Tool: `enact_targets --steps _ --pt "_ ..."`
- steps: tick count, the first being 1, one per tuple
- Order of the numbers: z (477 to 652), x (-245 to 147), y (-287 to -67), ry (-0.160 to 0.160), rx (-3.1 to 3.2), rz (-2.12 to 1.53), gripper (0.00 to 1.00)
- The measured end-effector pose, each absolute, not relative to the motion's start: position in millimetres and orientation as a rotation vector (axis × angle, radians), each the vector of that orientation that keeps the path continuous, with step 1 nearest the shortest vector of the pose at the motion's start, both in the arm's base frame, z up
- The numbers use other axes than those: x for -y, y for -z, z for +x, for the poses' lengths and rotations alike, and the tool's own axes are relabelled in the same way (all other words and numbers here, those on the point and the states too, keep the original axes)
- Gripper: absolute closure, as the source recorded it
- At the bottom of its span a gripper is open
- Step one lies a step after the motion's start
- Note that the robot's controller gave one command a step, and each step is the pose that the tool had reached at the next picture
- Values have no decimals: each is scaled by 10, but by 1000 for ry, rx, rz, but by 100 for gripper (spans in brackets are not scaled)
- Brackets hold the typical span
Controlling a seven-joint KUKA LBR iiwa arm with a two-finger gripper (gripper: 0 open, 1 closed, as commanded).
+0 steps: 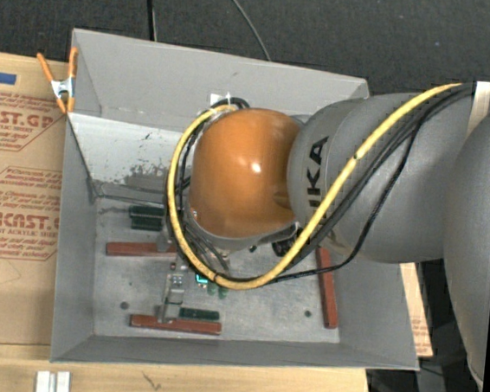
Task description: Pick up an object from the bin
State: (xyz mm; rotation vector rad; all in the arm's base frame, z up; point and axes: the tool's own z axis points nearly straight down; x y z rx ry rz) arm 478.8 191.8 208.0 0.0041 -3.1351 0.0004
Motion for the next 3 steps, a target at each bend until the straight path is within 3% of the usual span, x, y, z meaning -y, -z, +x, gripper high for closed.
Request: enact_targets --steps 1,2,3 --pt "4807 -1911 -2112 2 3142 1 0" --pt "4815 -1842 -1829 3 3143 154 0" --pt "4811 -1766 -1195 3 3138 225 0"
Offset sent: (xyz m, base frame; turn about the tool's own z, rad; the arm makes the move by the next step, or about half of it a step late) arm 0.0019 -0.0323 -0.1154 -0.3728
